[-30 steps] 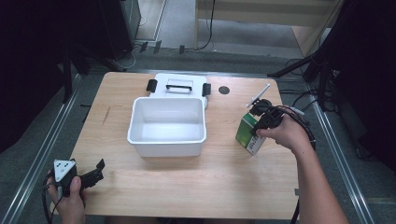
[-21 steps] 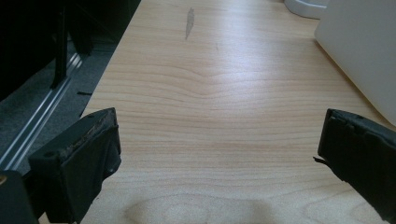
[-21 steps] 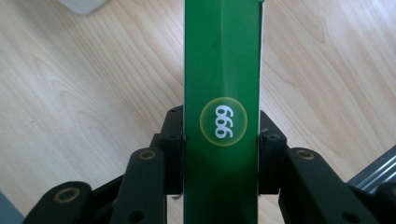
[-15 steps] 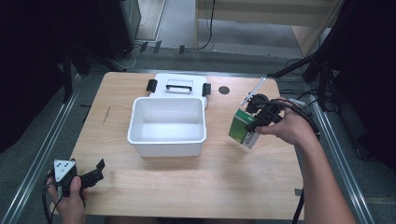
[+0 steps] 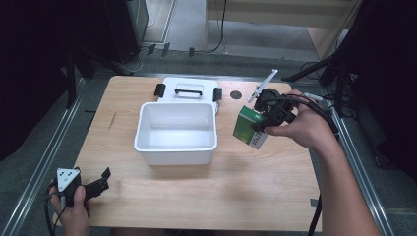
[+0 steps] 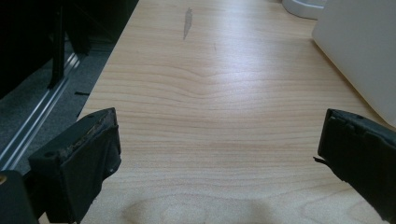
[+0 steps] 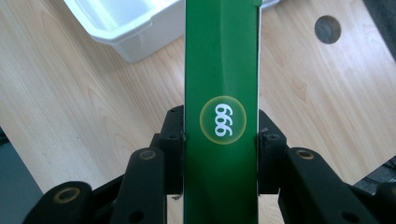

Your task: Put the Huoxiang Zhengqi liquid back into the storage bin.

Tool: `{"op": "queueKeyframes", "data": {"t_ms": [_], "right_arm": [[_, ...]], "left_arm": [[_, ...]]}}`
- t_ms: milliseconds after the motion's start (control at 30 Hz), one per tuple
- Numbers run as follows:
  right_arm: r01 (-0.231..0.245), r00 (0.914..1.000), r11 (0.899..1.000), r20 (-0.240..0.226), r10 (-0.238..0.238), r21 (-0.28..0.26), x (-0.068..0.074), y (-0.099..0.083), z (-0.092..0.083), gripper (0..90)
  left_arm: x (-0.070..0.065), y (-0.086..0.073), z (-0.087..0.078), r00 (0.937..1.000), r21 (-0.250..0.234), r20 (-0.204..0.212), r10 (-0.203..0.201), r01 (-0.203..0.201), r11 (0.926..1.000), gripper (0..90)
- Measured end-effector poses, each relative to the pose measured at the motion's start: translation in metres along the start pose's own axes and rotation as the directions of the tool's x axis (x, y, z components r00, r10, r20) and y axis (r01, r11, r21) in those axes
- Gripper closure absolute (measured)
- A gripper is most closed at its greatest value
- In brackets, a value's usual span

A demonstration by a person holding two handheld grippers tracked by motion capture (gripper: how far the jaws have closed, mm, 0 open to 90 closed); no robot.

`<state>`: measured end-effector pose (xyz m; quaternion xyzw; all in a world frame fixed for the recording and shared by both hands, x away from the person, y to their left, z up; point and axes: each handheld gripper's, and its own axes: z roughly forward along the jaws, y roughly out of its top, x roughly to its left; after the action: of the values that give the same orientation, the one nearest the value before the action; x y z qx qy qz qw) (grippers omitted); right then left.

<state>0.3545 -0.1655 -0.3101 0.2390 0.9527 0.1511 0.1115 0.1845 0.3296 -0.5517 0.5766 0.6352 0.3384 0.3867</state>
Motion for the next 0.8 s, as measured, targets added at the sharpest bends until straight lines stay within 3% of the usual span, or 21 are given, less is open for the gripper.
{"op": "queueKeyframes", "data": {"t_ms": [533, 800], "right_arm": [[0.056, 0.9984, 0.996, 0.004, -0.056, -0.071, 0.008, 0.041, -0.028, 64.5], [0.092, 0.9956, 0.992, -0.011, -0.094, -0.088, 0.017, 0.064, -0.031, 64.5]], "left_arm": [[0.0, 0.0, 0.0, 1.0, 0.003, 0.002, 0.003, -0.003, 1.0, 0.0], [0.0, 0.0, 0.0, 1.0, 0.001, 0.003, -0.001, 0.001, 1.0, 0.0]]}}
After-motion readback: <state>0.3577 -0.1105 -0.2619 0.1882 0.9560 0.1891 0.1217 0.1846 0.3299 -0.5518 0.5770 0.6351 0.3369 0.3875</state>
